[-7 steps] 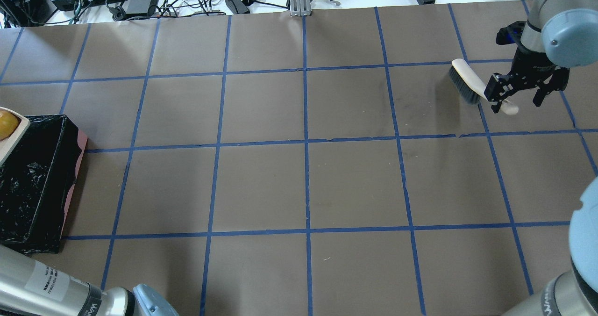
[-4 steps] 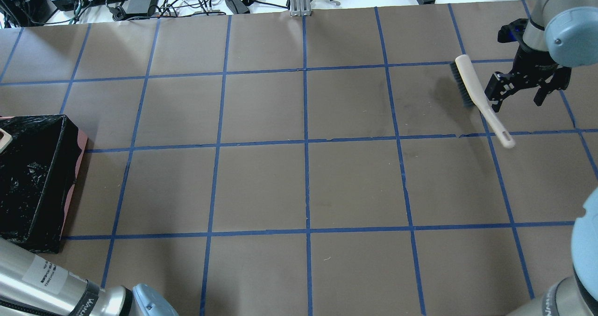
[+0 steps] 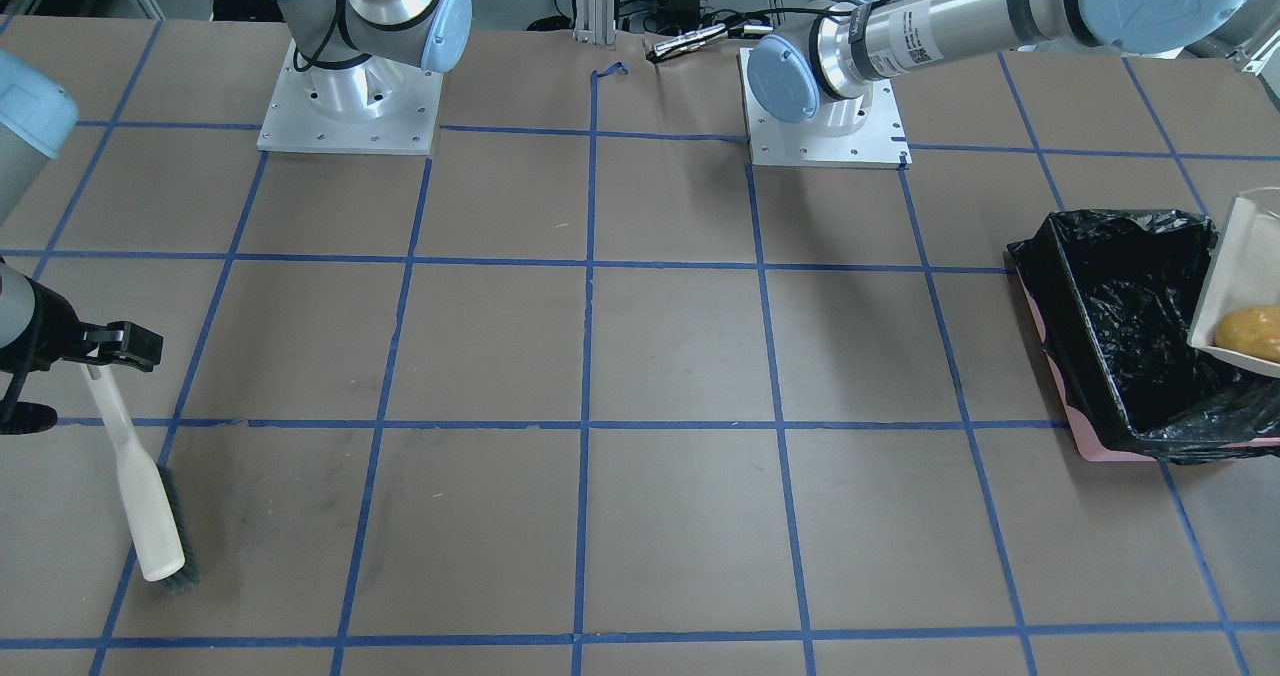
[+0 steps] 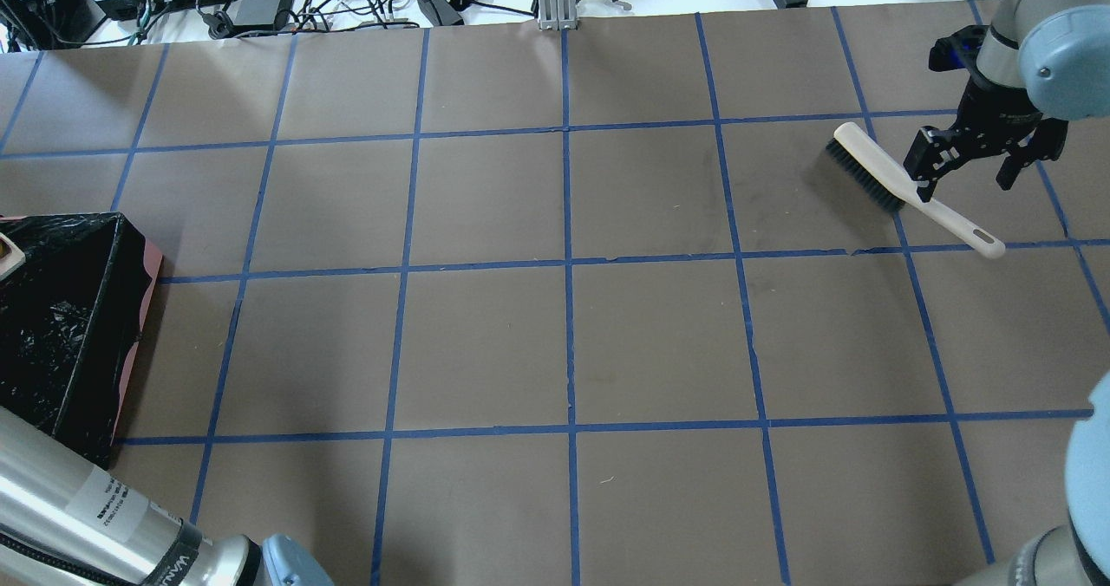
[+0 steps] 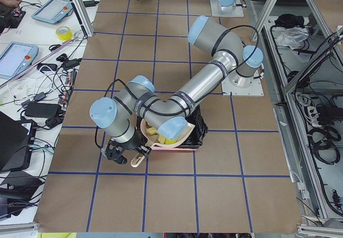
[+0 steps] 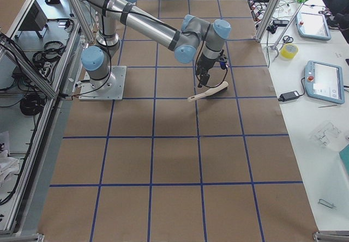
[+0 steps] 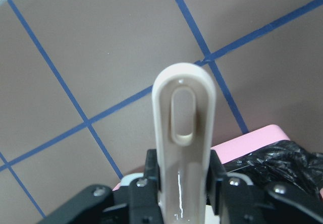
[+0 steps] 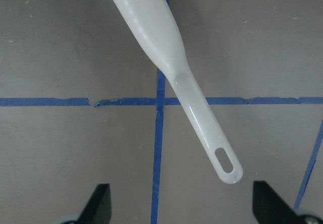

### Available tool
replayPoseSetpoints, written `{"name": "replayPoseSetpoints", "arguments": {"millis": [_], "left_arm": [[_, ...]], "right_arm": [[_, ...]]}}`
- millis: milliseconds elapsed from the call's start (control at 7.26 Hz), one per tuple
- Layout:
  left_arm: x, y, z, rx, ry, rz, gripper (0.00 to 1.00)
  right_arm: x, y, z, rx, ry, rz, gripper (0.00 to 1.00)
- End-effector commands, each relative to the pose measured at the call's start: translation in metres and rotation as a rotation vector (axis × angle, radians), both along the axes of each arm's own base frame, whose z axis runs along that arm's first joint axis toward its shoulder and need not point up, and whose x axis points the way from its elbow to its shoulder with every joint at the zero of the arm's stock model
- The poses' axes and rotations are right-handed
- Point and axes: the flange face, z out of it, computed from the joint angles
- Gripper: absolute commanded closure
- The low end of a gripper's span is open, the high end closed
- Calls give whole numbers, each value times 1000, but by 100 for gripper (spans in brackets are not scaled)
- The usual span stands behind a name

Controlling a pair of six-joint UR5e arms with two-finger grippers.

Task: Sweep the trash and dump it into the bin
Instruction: 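Open the right gripper to release the brush and raise it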

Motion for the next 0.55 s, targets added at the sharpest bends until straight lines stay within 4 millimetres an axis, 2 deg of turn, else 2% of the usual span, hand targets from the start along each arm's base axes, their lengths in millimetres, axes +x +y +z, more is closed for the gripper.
{"name": "replayPoseSetpoints", "arguments": {"millis": [0, 138, 275, 413], "left_arm": [[-36, -29, 16, 47, -119, -26, 100], [-56, -42, 22, 44, -184, 11, 100], [-71, -51, 24, 50, -206, 9, 100], [-75, -53, 20, 48, -213, 36, 100]], "right_arm": [[20, 22, 60, -85, -51, -9, 1], [30, 35, 94, -149, -51, -25, 1], [56, 50, 125, -196, -46, -29, 1], [83, 63, 163, -270, -34, -43, 0]]}}
